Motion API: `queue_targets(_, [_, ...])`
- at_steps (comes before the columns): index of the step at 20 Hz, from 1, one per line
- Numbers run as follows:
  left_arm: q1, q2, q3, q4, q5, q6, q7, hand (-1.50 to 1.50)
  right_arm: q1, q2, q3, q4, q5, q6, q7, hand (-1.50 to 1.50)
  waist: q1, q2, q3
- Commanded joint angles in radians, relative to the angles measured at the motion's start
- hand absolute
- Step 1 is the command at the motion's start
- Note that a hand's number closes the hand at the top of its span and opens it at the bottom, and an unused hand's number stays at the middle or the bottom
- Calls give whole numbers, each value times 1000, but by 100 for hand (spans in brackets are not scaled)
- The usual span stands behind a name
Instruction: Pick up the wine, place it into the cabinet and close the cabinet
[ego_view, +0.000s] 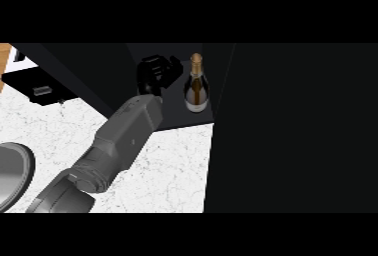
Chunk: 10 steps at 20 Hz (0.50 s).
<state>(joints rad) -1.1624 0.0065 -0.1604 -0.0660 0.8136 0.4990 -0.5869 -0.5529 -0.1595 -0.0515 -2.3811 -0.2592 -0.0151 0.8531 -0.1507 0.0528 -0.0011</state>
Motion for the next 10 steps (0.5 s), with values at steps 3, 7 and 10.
queue_targets(3, [-16,41,-77,64,-86,79,-34,150,4,5,-5,-4,-3,1,-14,-150,-3,9,1])
queue_targets(7, [-1,56,-136,65,-146,173,-21,150,-9,-6,-10,-11,-26,7,5,-150,-13,11,1])
queue_targets(10, [-9,65,-151,66,-163,218,1,150,-3,7,6,-11,-19,11,-8,-150,-10,12,0])
